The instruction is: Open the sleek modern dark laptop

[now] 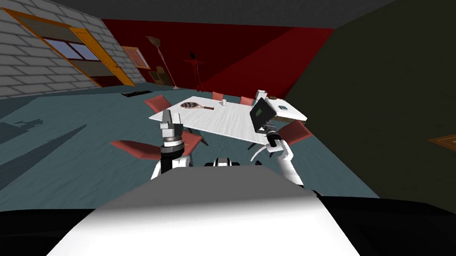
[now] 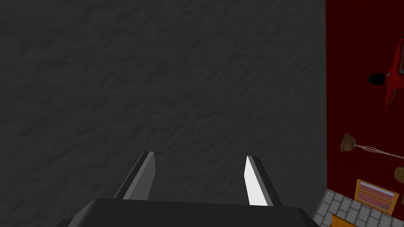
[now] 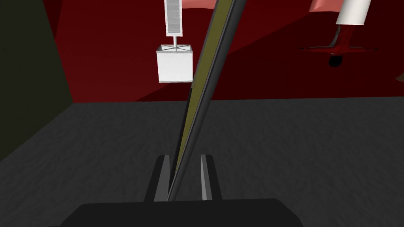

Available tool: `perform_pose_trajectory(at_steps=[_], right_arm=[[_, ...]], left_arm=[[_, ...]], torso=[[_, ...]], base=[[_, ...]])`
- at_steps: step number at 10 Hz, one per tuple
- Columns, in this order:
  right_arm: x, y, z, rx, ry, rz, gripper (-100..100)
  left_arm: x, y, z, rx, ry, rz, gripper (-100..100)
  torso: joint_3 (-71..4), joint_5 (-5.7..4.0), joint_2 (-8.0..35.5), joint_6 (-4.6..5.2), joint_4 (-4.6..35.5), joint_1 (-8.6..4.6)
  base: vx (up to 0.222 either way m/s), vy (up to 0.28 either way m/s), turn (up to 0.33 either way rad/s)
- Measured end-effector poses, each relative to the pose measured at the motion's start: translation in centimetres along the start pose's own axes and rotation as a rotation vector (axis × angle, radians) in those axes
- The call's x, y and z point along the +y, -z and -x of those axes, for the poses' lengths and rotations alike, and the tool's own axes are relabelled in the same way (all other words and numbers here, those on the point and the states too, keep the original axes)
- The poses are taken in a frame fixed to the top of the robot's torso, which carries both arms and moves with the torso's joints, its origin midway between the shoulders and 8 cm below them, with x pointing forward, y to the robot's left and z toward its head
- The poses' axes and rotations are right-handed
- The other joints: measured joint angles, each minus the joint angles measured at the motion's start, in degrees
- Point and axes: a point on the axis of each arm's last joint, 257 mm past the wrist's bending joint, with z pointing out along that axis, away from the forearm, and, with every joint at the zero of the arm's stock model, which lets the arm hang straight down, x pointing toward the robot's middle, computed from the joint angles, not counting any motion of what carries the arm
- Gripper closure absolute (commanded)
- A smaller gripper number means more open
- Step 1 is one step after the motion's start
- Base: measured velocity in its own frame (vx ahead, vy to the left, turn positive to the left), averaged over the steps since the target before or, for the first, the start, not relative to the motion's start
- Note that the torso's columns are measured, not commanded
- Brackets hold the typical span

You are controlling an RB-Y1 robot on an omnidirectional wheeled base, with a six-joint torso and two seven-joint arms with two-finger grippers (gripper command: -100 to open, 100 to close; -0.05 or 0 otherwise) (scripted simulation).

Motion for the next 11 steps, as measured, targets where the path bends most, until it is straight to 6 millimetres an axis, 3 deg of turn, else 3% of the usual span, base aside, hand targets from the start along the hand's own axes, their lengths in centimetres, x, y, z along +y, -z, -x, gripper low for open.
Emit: perform_pose_trajectory(at_steps=[4, 7, 10, 11], right_arm=[[1.2, -0.1, -1.5, -0.002, -0.133, 0.023, 100], [2.3, 0.8, -4.7, 0.022, -0.258, 0.041, 100], [3.0, 1.8, -7.7, 0.051, -0.383, 0.041, 100], [3.1, 1.8, -7.8, 0.05, -0.389, 0.044, -100]], left_arm=[[0.0, 0.0, 0.0, 0.0, 0.0, 0.0, 0], [0.0, 0.0, 0.0, 0.0, 0.0, 0.0, 0], [0.0, 0.0, 0.0, 0.0, 0.0, 0.0, 0], [0.0, 0.0, 0.0, 0.0, 0.0, 0.0, 0]], torso=[[-0.06, -0.1, -0.13, -0.22, -0.19, 0.11], [-0.13, -0.03, -0.19, -0.06, -0.04, -0.14], [0.29, 0.39, 0.49, -0.11, 0.46, 0.49], [0.33, 0.43, 0.56, -0.12, 0.49, 0.6]], base=[[0.023, -0.047, -0.067], [0.022, -0.046, -0.064], [0.034, -0.048, -0.046], [0.012, -0.01, 0.013]])
